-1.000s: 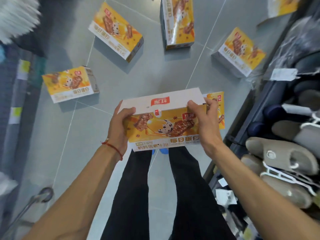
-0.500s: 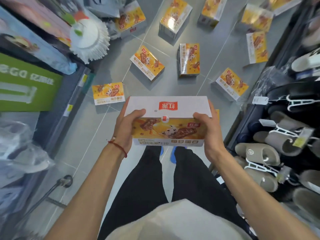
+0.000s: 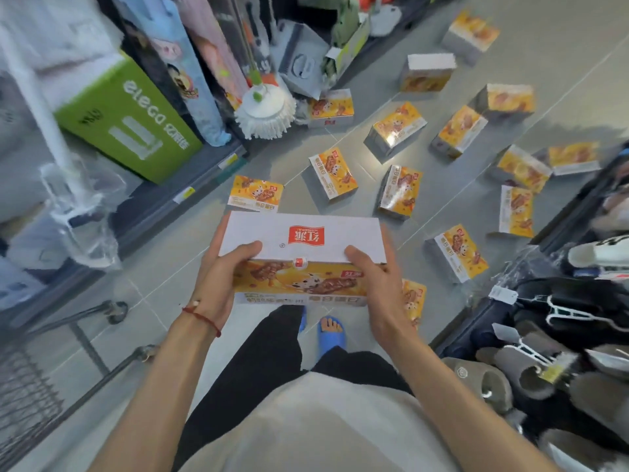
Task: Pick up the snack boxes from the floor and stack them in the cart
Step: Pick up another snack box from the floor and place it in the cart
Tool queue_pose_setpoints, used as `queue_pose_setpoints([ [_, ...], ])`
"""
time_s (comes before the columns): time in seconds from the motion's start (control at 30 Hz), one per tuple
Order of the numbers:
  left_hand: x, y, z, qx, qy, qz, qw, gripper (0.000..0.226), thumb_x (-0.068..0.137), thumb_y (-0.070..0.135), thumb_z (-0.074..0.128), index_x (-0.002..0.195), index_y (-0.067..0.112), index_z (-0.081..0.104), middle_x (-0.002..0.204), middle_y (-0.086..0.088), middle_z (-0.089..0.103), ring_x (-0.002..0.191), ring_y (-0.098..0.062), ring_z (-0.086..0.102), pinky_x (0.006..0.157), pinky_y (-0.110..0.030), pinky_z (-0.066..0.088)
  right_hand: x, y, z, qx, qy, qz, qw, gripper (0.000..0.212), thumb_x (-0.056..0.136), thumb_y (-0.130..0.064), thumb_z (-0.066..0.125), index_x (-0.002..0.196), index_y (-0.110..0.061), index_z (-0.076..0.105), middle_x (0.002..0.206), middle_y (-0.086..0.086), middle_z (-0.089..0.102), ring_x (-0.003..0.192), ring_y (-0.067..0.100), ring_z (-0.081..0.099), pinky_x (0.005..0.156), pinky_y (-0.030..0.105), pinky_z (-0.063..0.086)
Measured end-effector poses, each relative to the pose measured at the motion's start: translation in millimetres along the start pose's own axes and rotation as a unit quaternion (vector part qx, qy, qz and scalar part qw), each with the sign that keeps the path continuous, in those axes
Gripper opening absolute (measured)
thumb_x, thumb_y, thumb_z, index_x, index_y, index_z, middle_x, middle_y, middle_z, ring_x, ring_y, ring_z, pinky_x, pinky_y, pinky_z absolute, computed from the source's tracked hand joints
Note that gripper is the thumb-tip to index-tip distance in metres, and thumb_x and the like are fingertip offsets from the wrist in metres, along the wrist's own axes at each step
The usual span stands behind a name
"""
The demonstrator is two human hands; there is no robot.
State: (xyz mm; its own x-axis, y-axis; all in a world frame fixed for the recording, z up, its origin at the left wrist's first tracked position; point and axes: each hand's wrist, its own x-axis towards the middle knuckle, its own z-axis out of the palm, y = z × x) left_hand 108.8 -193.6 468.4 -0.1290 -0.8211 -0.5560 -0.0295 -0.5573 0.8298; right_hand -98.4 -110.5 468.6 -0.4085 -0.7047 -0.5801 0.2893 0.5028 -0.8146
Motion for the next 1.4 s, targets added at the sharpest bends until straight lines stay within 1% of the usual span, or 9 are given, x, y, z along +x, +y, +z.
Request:
queue_pose_setpoints([
  [0.1,-41,-14,-10,-0.023,0.037,0.012,0.999,0.056,0.082,0.027,0.066,0.136,0.04,0.053,0.121,0.002,0.072,0.111,-0.024,0.069,0.09,-0.043,0.055,-23,4,1,-0.013,-0.037,-0.007,0.999,0.055,0.1,-0.027,0.066,0.143,-0.053,0.042,0.115,-0.012,0.076,0.101,0.013,0.075,0.083,0.031,0.062],
  [0.23,-94,-36,-27,-0.064,0.105,0.027,0.992,0.054,0.082,0.027,0.067,0.134,0.038,0.055,0.123,0.002,0.071,0.114,-0.024,0.068,0.095,-0.048,0.053,-56,10,3,-0.044,-0.109,-0.025,0.993,0.057,0.101,-0.025,0.063,0.151,-0.044,0.042,0.119,-0.008,0.075,0.102,0.013,0.075,0.08,0.026,0.062],
  [0.37,-146,-60,-53,-0.129,0.181,0.027,0.975,0.065,0.078,0.024,0.07,0.14,0.034,0.052,0.121,0.002,0.072,0.109,-0.022,0.07,0.086,-0.041,0.055,-85,21,20,-0.074,-0.175,-0.029,0.981,0.054,0.101,-0.02,0.062,0.148,-0.042,0.046,0.116,-0.006,0.076,0.099,0.014,0.075,0.073,0.026,0.063],
  [0.5,-191,-80,-84,-0.161,0.23,0.031,0.959,0.063,0.08,0.025,0.07,0.139,0.034,0.053,0.123,0.001,0.071,0.111,-0.025,0.069,0.091,-0.047,0.055,-116,34,50,-0.098,-0.226,-0.034,0.969,0.051,0.101,-0.019,0.062,0.143,-0.043,0.048,0.117,-0.006,0.074,0.097,0.008,0.074,0.066,0.014,0.057],
  [0.83,-299,-133,-205,-0.259,0.324,0.058,0.908,0.059,0.078,0.018,0.072,0.132,0.037,0.06,0.122,-0.001,0.072,0.111,-0.028,0.069,0.094,-0.053,0.055,-220,93,158,-0.149,-0.32,-0.048,0.934,0.051,0.099,-0.017,0.064,0.145,-0.037,0.052,0.113,-0.004,0.077,0.096,0.015,0.076,0.067,0.02,0.059],
  [0.97,-349,-158,-265,-0.274,0.358,0.071,0.89,0.059,0.085,0.012,0.07,0.137,0.036,0.056,0.119,0.001,0.073,0.109,-0.025,0.07,0.088,-0.047,0.057,-275,129,208,-0.154,-0.344,-0.041,0.925,0.052,0.098,-0.018,0.065,0.144,-0.04,0.053,0.115,-0.003,0.077,0.097,0.016,0.076,0.068,0.021,0.059],
  [1.13,-403,-182,-334,-0.273,0.388,0.074,0.877,0.065,0.079,0.022,0.071,0.141,0.03,0.053,0.12,-0.002,0.073,0.107,-0.027,0.071,0.085,-0.045,0.059,-335,170,267,-0.18,-0.377,-0.046,0.907,0.055,0.095,-0.023,0.069,0.145,-0.039,0.052,0.112,-0.008,0.077,0.095,0.01,0.075,0.068,0.017,0.057],
  [1.27,-429,-193,-380,-0.29,0.414,0.07,0.86,0.061,0.08,0.022,0.07,0.138,0.029,0.055,0.119,-0.002,0.074,0.104,-0.028,0.072,0.087,-0.046,0.059,-369,191,313,-0.187,-0.397,-0.041,0.898,0.054,0.097,-0.017,0.065,0.146,-0.036,0.052,0.114,-0.006,0.077,0.096,0.01,0.075,0.074,0.022,0.058],
  [1.4,-434,-200,-428,-0.314,0.436,0.063,0.841,0.054,0.09,0.015,0.068,0.137,0.037,0.054,0.115,-0.001,0.075,0.101,-0.029,0.074,0.087,-0.044,0.057,-386,207,368,-0.196,-0.409,-0.03,0.891,0.054,0.097,-0.011,0.065,0.146,-0.031,0.055,0.116,0.002,0.077,0.092,0.015,0.076,0.067,0.022,0.059],
])
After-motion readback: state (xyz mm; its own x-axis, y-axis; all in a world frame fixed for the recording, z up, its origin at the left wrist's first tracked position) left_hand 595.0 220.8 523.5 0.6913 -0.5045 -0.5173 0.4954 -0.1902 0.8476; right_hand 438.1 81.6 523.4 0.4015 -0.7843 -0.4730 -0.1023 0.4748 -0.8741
